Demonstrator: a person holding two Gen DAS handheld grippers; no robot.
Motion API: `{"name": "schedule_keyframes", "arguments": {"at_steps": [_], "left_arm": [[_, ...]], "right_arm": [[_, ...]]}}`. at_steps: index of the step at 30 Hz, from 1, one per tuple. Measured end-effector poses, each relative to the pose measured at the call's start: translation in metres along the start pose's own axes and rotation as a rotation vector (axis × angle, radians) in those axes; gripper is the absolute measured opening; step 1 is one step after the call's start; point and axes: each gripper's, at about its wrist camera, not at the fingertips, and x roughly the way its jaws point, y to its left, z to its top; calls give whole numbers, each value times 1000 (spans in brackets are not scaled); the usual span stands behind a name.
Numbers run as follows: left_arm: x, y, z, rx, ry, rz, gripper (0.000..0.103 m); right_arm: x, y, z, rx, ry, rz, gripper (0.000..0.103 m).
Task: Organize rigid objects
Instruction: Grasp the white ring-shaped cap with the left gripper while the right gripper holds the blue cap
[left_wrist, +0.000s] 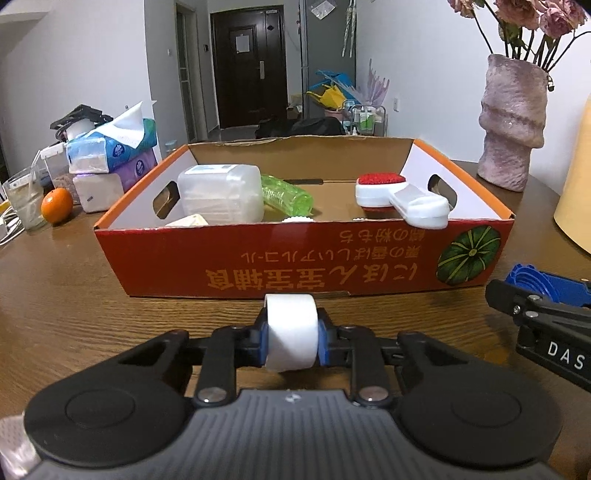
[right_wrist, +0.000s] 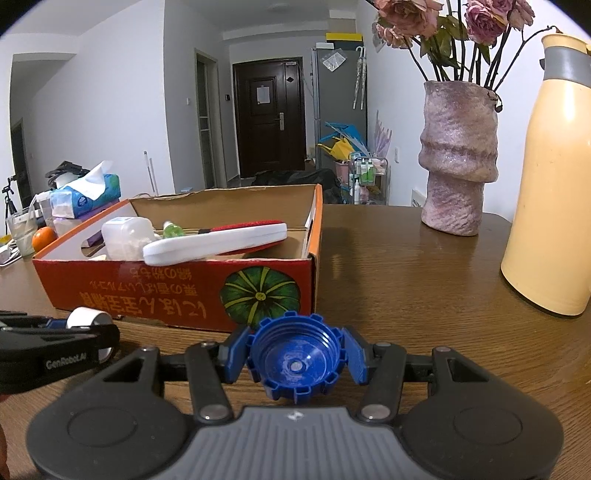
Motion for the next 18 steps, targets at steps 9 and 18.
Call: {"name": "schedule_keyframes", "arguments": {"at_steps": [9,18], "left_arm": [[-6,2,1,-2,-23,-1,25],[-19,9,-1,-7,-55,10,25]], "right_arm": [[-2,1,-2,-6,-18,-6,53],[-12,9,-5,-22,-63,-15,53]]}}
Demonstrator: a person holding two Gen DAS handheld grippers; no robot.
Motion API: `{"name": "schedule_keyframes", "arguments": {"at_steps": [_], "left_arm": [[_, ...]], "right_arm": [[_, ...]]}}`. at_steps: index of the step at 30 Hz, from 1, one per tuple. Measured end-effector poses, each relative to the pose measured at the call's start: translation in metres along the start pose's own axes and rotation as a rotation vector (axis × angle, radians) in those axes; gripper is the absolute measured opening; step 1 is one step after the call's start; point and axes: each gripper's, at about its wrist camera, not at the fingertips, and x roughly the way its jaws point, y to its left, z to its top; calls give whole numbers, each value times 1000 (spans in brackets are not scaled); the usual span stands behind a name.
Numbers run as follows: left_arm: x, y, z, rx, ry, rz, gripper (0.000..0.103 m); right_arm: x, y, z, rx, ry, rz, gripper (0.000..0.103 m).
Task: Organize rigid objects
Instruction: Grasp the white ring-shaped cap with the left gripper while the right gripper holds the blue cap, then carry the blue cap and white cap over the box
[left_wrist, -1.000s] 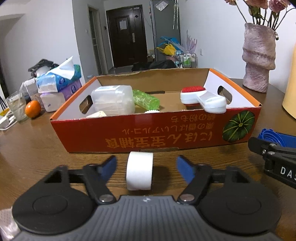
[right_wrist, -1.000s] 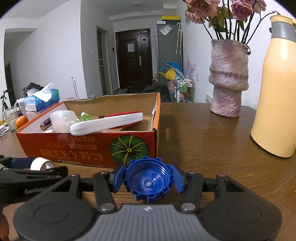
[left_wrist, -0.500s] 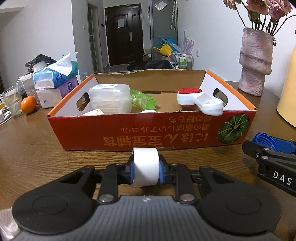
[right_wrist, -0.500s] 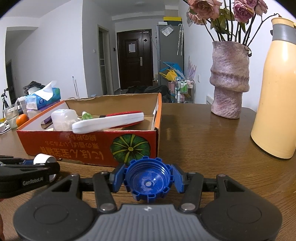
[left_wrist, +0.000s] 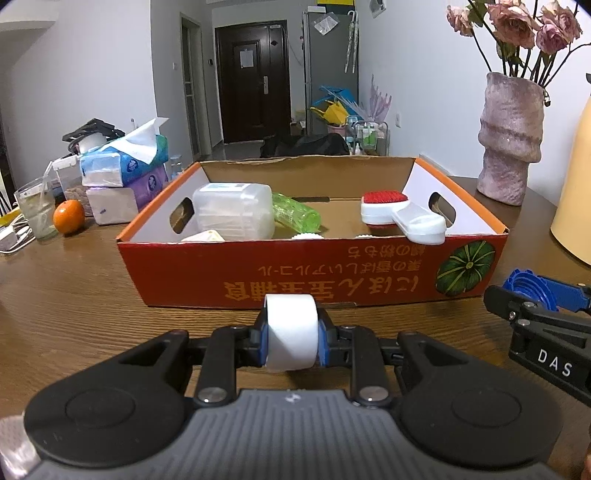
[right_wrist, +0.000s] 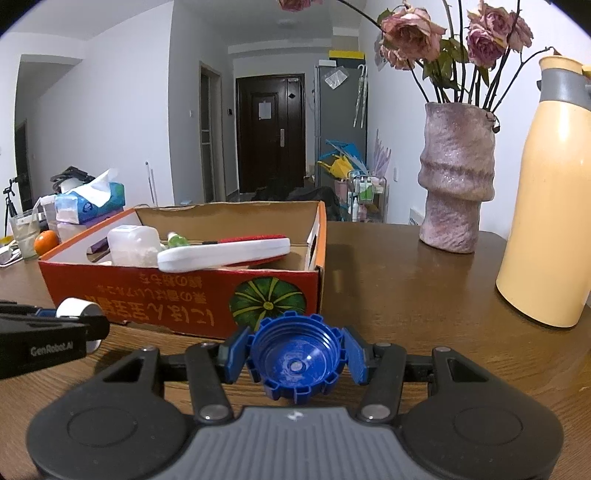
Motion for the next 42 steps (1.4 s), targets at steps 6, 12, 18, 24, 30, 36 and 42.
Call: {"name": "schedule_keyframes", "arguments": {"at_steps": [6,12,18,24,30,36,42], "left_arm": [[-15,10,0,-9,-33,-10,25],[-36,22,1,-22,-67,-9,25],[-53,36,5,-36,-103,-17,25],[-60,52,12,-52,-125,-20,25],[-58,67,22,-77,-138,-18,25],[-49,71,35,-71,-157,-11,25],[-34,71,48,-83,-163,-16,25]], "right_arm": [[-12,11,-3,20,-13,1,53],[-29,27,-5,38,-51,-8,53],[-45,43,-1,62,-88,-5,53],[-52,62,5,72,-116,12,53],[-49,76,13,65,-134,3,53],[-39,83,23,65,-152,-3,53],[-25,81,36,81,-168,2,53]]}}
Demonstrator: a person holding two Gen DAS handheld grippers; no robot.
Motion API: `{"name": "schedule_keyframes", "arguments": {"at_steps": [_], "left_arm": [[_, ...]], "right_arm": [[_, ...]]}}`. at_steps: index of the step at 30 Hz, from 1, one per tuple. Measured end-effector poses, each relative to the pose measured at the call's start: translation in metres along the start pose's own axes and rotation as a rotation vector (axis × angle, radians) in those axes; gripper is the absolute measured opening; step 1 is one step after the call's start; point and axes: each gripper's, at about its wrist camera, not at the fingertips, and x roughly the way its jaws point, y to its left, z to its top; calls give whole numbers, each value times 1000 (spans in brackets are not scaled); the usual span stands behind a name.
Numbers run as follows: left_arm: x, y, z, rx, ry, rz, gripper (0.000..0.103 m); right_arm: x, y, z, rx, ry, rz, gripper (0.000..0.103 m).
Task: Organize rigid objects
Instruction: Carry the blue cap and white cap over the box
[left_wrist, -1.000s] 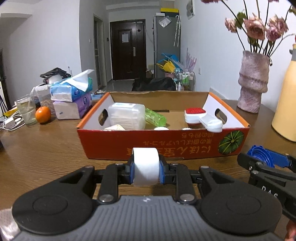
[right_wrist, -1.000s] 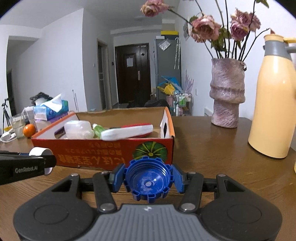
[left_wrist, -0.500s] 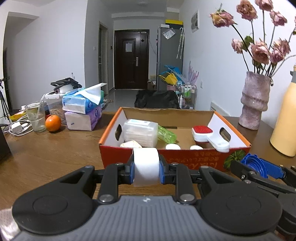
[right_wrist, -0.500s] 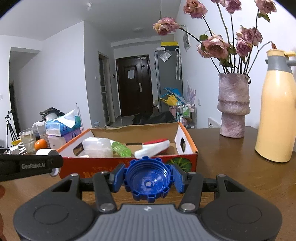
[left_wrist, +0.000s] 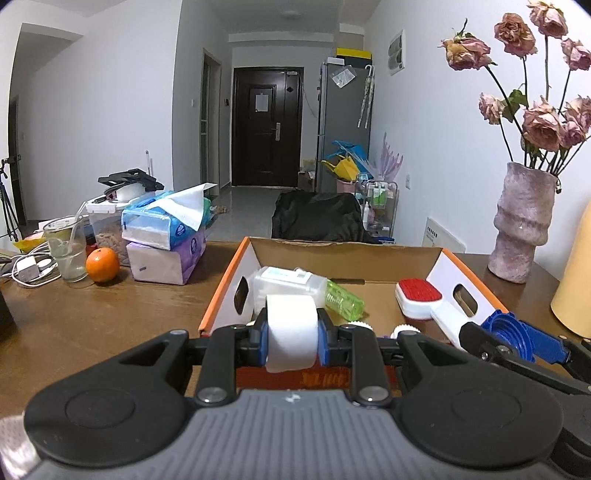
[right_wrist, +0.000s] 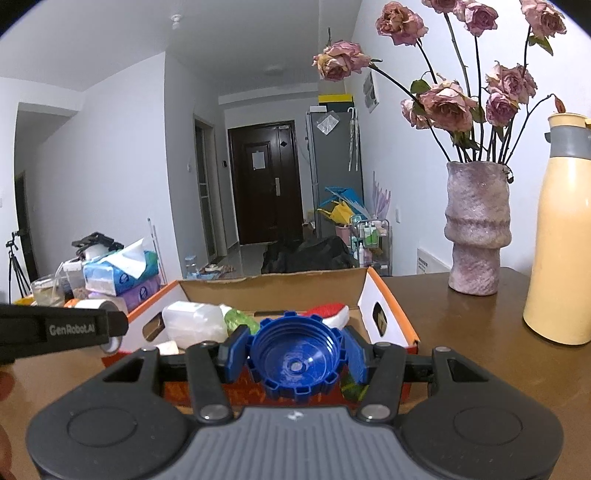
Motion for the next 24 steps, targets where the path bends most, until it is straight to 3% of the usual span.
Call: {"name": "schedule_keyframes", "arguments": {"at_steps": [24], "left_arm": [[65,-10,28,1,-16,13,25]], "right_arm": [[61,-7,30,-18,-18,14,53]]}}
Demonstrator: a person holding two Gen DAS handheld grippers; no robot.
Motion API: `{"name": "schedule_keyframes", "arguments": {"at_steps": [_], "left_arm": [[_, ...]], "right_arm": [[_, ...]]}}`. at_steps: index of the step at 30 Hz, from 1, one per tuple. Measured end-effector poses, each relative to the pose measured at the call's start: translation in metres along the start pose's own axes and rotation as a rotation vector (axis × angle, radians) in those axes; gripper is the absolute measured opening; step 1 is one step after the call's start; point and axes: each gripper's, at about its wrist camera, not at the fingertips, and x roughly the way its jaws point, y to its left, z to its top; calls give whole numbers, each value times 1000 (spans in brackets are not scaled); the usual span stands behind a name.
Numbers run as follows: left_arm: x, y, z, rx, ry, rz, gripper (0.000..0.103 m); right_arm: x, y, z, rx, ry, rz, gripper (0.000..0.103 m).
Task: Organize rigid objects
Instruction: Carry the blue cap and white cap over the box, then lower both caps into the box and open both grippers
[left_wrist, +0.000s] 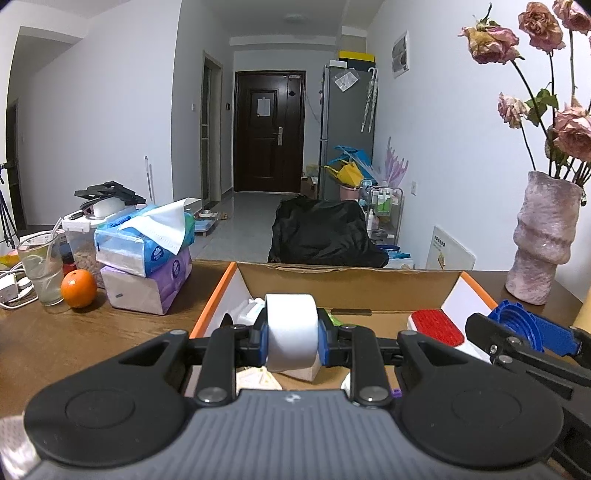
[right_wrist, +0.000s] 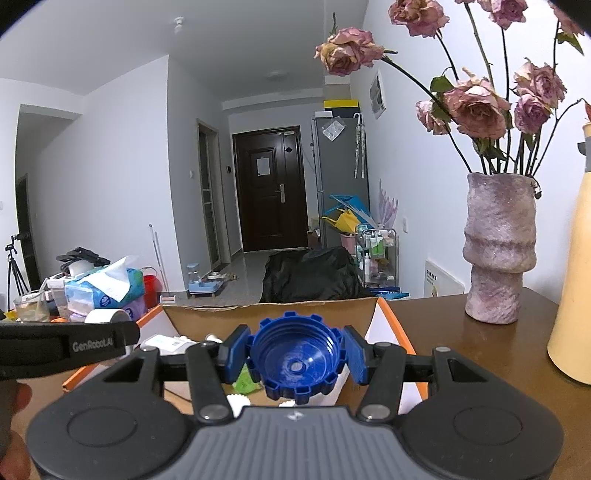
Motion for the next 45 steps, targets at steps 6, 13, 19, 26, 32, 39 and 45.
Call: {"name": "schedule_keyframes", "arguments": {"at_steps": [6,13,19,26,32,39,45], "left_arm": [[14,1,5,3,-1,4,25],[29,-3,10,22,-8,5,25],[44,1,15,24,-5,12,25],[60,3,20,28,-2,15,25],[71,4,23,37,1,18,25],[73,5,24,44,-5,20,63],[63,6,26,57,-71,69,103]], "right_arm": [[16,-2,4,-7,5,-2,53],[31,-6,10,-9,11,-2,53],[46,-9,16,-13,23,-3,53],[58,-6,20,-40,39,14,53],[69,-2,20,-69,63,17,53],[78,-6,21,-68,104,22,54],[73,-14,23,-44,77,-5,103]]}}
